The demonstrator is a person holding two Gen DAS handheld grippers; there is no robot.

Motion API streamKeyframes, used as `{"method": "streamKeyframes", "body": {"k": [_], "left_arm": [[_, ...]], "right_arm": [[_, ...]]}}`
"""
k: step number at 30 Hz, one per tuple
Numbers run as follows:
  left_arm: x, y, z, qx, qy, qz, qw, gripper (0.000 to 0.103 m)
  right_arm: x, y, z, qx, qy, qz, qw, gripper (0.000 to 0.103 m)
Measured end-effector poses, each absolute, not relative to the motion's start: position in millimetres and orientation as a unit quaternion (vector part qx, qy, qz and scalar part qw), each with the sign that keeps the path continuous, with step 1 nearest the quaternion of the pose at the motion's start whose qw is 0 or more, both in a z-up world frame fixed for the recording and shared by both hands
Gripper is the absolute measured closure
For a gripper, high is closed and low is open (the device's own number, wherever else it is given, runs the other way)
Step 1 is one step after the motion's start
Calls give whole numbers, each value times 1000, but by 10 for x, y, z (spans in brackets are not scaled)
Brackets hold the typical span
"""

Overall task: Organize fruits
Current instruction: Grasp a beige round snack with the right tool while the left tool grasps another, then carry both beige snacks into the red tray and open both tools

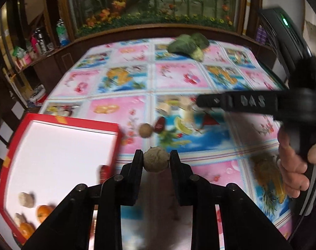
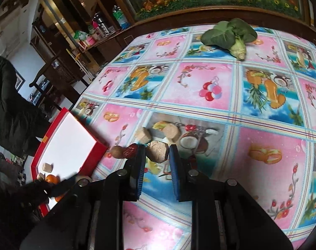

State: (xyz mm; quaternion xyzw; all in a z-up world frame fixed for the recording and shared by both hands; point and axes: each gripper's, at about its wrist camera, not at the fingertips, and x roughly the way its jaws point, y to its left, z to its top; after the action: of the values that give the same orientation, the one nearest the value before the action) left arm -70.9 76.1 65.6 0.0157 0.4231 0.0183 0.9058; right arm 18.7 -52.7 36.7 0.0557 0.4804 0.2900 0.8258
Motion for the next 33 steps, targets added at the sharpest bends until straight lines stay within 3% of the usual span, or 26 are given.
{"method": "streamKeyframes", "body": {"k": [19, 33], "left_arm": [[-852, 2091, 881, -9, 414, 129, 901, 78], [-914, 2644, 533, -34, 451, 186, 872, 78]], "right_arm": [[-295, 906, 551, 72, 458, 384, 798, 78], [-462, 1513, 145, -14, 487, 376, 788, 78]]}}
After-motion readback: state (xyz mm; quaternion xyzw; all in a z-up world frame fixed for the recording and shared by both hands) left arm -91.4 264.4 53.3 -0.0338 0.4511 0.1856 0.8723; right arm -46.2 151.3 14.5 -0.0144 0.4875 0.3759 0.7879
